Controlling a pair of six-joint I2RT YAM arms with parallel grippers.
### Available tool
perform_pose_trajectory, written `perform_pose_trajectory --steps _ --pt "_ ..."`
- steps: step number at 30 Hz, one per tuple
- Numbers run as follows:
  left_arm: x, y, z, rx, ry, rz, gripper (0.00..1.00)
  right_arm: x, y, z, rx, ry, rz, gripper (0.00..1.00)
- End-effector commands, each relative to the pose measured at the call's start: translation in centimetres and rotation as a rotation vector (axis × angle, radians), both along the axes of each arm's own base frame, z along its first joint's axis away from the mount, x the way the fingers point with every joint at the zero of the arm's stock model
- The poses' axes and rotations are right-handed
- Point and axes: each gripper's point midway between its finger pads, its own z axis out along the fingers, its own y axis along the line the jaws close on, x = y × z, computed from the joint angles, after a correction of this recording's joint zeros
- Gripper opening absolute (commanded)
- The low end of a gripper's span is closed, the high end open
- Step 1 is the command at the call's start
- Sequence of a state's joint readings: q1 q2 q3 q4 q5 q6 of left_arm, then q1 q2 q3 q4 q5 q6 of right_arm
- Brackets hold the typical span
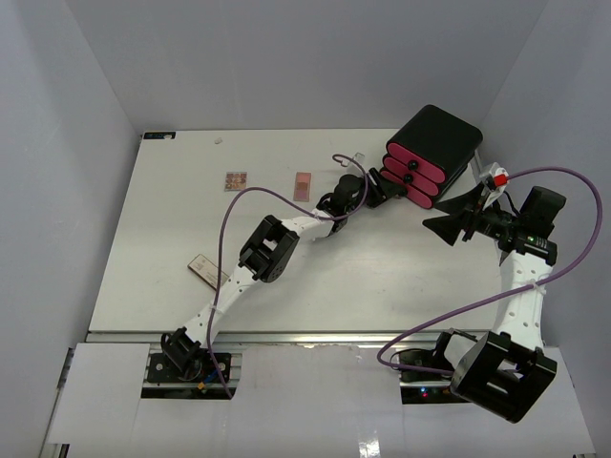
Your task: Organize the makeup
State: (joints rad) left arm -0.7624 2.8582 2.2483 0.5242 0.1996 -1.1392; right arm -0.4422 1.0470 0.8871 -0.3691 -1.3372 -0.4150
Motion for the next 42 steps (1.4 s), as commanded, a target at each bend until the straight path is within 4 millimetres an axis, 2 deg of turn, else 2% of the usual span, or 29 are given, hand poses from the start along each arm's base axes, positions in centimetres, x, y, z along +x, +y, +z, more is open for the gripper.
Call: perform_pose_trajectory --steps 1,13,21,29,31,37,39,41,42 --pt "-0.9 -0.8 0.6 0.044 0.009 -0.037 0.58 -0.1 0.0 0.5 0.013 -0.017 0.017 0.72" --pt "-1.0 -1.5 0.1 0.082 0.02 -0.037 0.53 0.1 -0.2 0.3 0.013 -0.009 0.008 0.72" --pt "-1.0 -1.6 0.3 0.077 0.021 -0.027 0.42 0.2 -0.4 0.2 0.015 -0.004 0.002 0.72" --pt "-2.1 -0.5 2.7 0.1 -0.055 -0.038 0.33 0.2 -0.5 -0.2 0.011 -0.001 -0.007 0.72" --pt "-3.4 0.6 4.2 0.105 -0.09 -0.049 0.32 0.3 -0.7 -0.5 0.004 0.002 -0.019 0.72" --pt "-7.2 4.3 6.0 0.155 -0.154 -0.081 0.33 0.4 -0.9 -1.0 0.003 0.01 -0.03 0.72" --pt "-8.0 5.0 6.1 0.159 -0.159 -0.094 0.37 0.4 -0.9 -1.1 0.006 0.012 -0.03 0.72" --pt "-8.0 5.1 5.9 0.159 -0.147 -0.109 0.45 0.5 -0.9 -1.1 0.008 0.014 -0.029 0.72" --pt "-7.8 5.0 5.6 0.153 -0.127 -0.113 0.52 0.5 -0.9 -1.2 0.009 0.017 -0.03 0.72"
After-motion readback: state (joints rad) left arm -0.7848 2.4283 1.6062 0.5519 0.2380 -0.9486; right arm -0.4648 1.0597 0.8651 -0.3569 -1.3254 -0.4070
